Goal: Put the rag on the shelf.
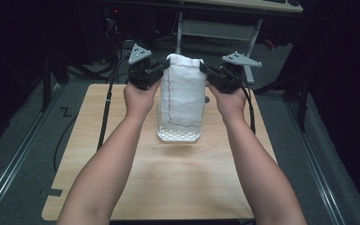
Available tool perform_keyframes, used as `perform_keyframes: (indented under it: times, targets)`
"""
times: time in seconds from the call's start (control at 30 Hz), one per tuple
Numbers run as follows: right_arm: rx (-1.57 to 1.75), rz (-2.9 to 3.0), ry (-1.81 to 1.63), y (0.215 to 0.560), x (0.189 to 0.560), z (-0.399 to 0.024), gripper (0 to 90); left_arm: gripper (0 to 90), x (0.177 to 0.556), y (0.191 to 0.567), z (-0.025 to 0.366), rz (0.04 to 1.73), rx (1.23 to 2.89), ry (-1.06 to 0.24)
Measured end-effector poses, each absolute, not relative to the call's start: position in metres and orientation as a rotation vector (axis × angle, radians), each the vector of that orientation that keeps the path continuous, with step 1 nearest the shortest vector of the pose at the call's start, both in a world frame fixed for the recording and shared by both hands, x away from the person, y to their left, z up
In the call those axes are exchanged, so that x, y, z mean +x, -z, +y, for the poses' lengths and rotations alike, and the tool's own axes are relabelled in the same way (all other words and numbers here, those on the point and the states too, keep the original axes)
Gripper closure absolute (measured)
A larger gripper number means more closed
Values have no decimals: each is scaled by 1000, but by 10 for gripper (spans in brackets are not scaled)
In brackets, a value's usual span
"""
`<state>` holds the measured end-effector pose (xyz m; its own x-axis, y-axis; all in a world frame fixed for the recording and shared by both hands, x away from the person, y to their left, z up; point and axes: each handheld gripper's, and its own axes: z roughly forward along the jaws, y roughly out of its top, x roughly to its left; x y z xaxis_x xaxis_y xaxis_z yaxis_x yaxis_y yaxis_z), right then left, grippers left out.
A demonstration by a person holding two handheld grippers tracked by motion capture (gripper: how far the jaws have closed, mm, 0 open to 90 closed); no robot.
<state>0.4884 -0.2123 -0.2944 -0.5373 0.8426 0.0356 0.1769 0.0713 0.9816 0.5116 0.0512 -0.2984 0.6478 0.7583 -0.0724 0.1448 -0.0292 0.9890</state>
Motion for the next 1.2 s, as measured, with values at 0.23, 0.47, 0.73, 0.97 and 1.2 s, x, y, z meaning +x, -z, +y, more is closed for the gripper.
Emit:
perform_keyframes:
  times: [0.23,0.47,0.73,0.97,1.2]
  targets:
    - [1058,1831,-1441,311,509,-208,859,829,535,321,47,844,1645,-586]
    - [1086,1868,-1410,325,521,-204,858,828,548,338,46,872,1709,-571]
    - [1144,1937,-1360,350,536,-201,856,817,561,364,50,975,1748,-456]
    - [1152,1949,-1363,350,538,-200,725,626,560,361,49,980,1717,-401]
    - [1144,1964,-1337,350,532,-199,723,614,550,358,52,962,1713,-430]
